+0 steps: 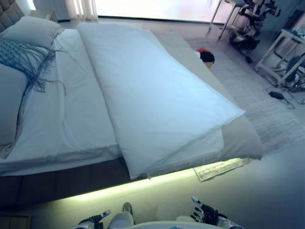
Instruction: Make the bed neatly
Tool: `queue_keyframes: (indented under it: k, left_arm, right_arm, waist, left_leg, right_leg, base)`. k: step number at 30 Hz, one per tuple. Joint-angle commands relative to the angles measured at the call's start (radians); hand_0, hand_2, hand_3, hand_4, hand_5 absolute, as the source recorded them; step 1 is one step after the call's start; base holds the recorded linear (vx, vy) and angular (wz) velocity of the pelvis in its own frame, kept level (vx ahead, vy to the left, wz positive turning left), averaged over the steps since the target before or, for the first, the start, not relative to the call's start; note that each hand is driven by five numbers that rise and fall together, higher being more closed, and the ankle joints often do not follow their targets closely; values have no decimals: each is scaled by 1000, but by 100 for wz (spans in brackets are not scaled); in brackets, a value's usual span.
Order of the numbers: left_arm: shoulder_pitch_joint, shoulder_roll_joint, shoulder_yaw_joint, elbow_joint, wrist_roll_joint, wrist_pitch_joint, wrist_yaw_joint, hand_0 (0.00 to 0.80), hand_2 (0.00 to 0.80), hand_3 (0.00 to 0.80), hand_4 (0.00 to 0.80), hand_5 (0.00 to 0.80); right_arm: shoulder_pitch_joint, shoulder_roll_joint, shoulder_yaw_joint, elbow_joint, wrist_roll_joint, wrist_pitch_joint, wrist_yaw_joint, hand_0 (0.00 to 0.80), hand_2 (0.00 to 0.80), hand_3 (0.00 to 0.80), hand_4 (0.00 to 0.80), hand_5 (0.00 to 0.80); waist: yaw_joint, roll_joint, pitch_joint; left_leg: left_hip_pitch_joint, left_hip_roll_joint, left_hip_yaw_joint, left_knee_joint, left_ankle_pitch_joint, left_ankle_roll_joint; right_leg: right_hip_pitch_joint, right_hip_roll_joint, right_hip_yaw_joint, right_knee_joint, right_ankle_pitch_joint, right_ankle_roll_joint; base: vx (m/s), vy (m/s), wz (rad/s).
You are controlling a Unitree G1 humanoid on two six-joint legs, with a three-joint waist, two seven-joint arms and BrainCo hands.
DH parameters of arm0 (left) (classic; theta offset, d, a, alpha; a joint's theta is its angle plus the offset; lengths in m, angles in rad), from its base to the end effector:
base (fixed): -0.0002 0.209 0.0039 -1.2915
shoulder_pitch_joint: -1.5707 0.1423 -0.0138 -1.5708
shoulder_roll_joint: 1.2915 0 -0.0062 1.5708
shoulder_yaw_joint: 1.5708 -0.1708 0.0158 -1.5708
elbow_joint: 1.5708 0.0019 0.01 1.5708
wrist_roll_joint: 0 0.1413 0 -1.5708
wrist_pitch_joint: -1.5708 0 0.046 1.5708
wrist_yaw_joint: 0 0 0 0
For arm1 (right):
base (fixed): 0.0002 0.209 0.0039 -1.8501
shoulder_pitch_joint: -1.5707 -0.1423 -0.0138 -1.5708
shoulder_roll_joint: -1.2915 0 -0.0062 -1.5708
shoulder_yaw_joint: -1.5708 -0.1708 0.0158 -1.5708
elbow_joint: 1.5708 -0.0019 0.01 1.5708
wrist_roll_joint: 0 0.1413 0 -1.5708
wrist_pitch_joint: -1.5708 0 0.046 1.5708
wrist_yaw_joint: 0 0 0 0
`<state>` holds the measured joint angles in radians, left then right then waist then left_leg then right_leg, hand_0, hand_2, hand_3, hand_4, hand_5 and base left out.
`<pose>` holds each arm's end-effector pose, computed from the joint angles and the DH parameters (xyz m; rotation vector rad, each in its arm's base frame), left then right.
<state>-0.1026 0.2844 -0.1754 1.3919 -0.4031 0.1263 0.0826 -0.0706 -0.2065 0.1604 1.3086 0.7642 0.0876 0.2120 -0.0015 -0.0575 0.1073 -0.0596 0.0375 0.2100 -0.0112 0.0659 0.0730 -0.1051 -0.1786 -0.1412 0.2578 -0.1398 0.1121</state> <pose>0.0752 0.2393 -0.1030 0.0640 1.3833 0.3778 0.0807 -0.2092 -0.1086 0.5212 1.1919 -0.2647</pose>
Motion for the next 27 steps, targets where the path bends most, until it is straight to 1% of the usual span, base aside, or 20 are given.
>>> queue_keyframes:
  k: [1,2,3,4,6,8,11,13,15,17,18,20,22,25,27]
  left_arm:
    - [-56,-18,-32,-4,40,-15,-8,0,0,0,0,0]
    - [-63,-28,-47,-13,33,-12,-5,0,0,0,0,0]
    - [-58,-41,-49,-22,21,-7,2,0,0,0,0,0]
    - [-48,-57,-55,-24,14,-3,-2,0,0,0,0,0]
    - [-34,-75,-60,-17,38,-5,-14,0,0,0,0,0]
    - [-19,-90,-76,-7,56,2,-20,0,0,0,0,0]
    - [-16,-93,-88,0,85,4,-26,0,0,0,0,0]
    - [-23,-92,-102,0,92,2,-36,0,0,0,0,0]
    - [-22,-90,-110,2,98,-1,-38,0,0,0,0,0]
    - [-22,-84,-117,2,109,-4,-35,0,0,0,0,0]
    - [-23,-82,-118,1,109,-4,-35,0,0,0,0,0]
    - [-38,-69,-126,-1,103,-7,-34,0,0,0,0,0]
    - [-68,-58,-132,-3,80,-11,-30,0,0,0,0,0]
    - [-111,-44,-139,-4,51,-9,-27,0,0,0,0,0]
    - [-144,-36,-139,-2,42,-13,-30,0,0,0,0,0]
  right_arm:
    - [-59,6,10,21,22,-9,15,0,0,0,0,0]
    - [-66,8,15,11,11,-4,-13,0,0,0,0,0]
    - [-64,7,18,2,-8,0,-29,0,0,0,0,0]
    - [-58,3,23,6,-4,-14,-39,0,0,0,0,0]
    - [-52,-2,16,9,10,-29,-14,0,0,0,0,0]
    - [-53,-4,14,-1,45,-36,15,0,0,0,0,0]
    - [-72,-4,15,-22,94,-54,46,0,0,0,0,0]
    - [-95,-6,10,-33,145,-77,47,0,0,0,0,0]
    - [-109,-1,1,-42,180,-107,50,0,0,0,0,0]
    - [-131,10,-4,-61,239,-152,54,0,0,0,0,0]
    - [-135,11,-5,-64,246,-156,56,0,0,0,0,0]
    - [-173,11,-8,-78,288,-176,56,0,0,0,0,0]
    - [-230,12,-11,-89,335,-188,39,0,0,0,0,0]
    - [-297,12,-17,-93,389,-209,2,0,0,0,0,0]
    - [-339,8,-19,-93,407,-223,-14,0,0,0,0,0]
  waist:
    - [-43,34,63]
    - [-50,36,68]
    - [-49,36,66]
    - [-45,33,59]
    - [-37,31,51]
    - [-27,31,30]
    - [-23,34,20]
    - [-18,37,31]
    - [-11,39,41]
    - [-1,38,55]
    - [-1,37,58]
    - [2,40,85]
    - [2,44,126]
    - [-1,50,181]
    - [-2,56,216]
  left_leg:
    - [-11,15,-41,107,-118,-78]
    - [-29,19,-39,139,-122,-76]
    - [-39,16,-44,170,-126,-76]
    - [-35,14,-48,183,-134,-77]
    - [-4,19,-50,171,-138,-84]
    - [39,15,-70,135,-134,-89]
    - [51,18,-79,122,-140,-94]
    - [42,22,-85,130,-143,-98]
    - [42,20,-91,130,-145,-98]
    - [37,14,-96,134,-151,-95]
    - [33,13,-96,136,-152,-94]
    - [1,10,-98,158,-155,-92]
    - [-68,6,-102,211,-159,-91]
    - [-174,0,-109,299,-168,-89]
    - [-245,3,-108,359,-180,-91]
  right_leg:
    - [-134,17,50,-167,248,15]
    - [-125,23,63,-150,229,8]
    - [-115,21,62,-136,224,4]
    - [-90,19,45,-132,211,-1]
    - [-47,11,1,-154,204,-3]
    - [-5,15,-12,-185,207,-5]
    - [-14,14,-19,-169,198,-5]
    - [-32,10,-23,-149,194,-1]
    - [-35,4,-28,-148,197,6]
    - [-43,-7,-29,-149,205,17]
    - [-47,-8,-29,-148,206,18]
    - [-82,-20,-28,-126,207,23]
    - [-137,-35,-20,-87,205,24]
    - [-217,-46,-4,-27,194,16]
    - [-274,-48,3,16,183,7]
  base:
    - [-127,-134,31]
    - [-48,-120,36]
    - [117,-95,73]
    - [189,-77,109]
    - [245,-44,118]
    - [270,-14,67]
    - [118,9,2]
    - [39,6,-3]
    - [56,-14,5]
    - [29,-27,8]
    - [-44,-22,6]
    - [-101,-13,8]
    - [-206,-9,10]
    - [-200,3,10]
    - [-195,5,11]
